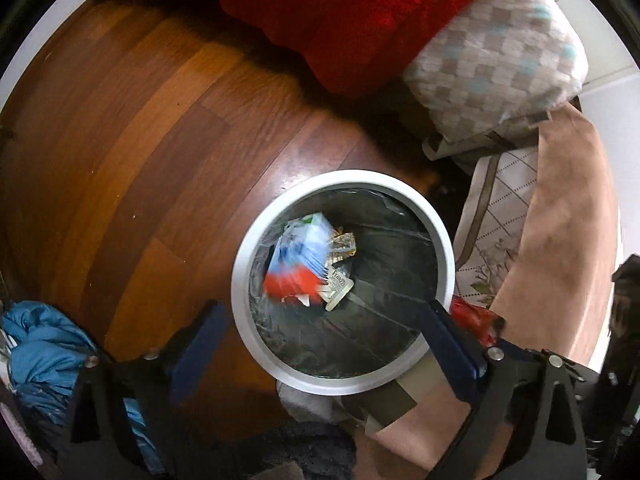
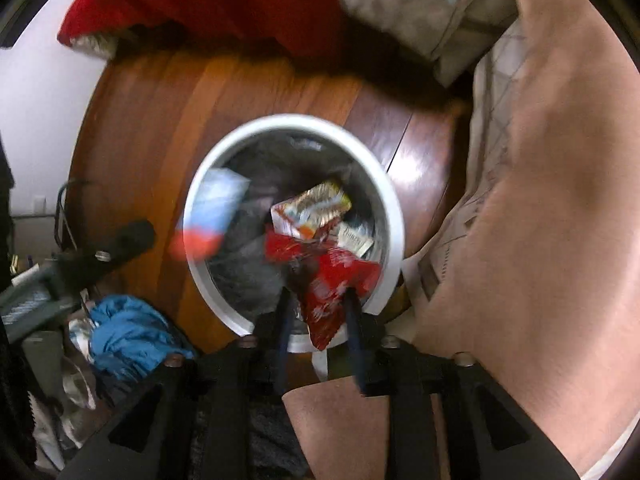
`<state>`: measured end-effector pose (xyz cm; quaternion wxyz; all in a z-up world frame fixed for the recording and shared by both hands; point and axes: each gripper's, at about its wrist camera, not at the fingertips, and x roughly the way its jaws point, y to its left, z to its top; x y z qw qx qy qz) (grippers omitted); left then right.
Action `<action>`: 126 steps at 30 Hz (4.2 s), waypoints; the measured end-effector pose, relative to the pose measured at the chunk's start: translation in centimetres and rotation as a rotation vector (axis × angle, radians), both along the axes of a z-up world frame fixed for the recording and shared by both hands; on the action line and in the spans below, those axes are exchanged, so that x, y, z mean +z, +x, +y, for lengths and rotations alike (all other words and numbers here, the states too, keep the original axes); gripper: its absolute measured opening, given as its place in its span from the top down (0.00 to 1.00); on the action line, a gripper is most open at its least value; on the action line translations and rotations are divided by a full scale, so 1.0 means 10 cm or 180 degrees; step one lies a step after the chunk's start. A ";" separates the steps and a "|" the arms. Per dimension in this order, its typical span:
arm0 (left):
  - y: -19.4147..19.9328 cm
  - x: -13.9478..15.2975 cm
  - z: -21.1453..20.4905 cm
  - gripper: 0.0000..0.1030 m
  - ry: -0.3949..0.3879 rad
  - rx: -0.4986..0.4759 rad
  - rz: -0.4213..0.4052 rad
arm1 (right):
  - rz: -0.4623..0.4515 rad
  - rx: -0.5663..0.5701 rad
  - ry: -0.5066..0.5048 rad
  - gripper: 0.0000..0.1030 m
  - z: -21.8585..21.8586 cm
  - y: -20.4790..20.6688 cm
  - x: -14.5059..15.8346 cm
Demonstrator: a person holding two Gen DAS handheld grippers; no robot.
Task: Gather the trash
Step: 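Carry both items over the white bin and open both tools to drop them, then swing both open tools back from the bin toward the table, then grasp the brown snack wrapper with the left tool while the right tool grasps the bread piece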
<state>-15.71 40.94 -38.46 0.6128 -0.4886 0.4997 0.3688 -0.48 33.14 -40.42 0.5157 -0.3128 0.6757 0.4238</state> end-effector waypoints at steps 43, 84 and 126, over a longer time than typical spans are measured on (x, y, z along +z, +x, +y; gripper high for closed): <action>-0.44 1.80 -1.33 0.04 0.1621 -0.0027 0.0207 | -0.0633 -0.0078 0.0996 0.02 -1.15 -0.13 1.80; 3.58 0.81 -3.51 0.04 0.1468 -0.1935 0.0312 | -0.1211 -0.2871 0.0385 0.69 -5.00 3.60 0.96; 5.20 1.39 -3.43 0.83 0.1420 -0.2246 -0.0627 | -0.0988 -0.2786 0.0834 0.72 -4.90 4.33 1.42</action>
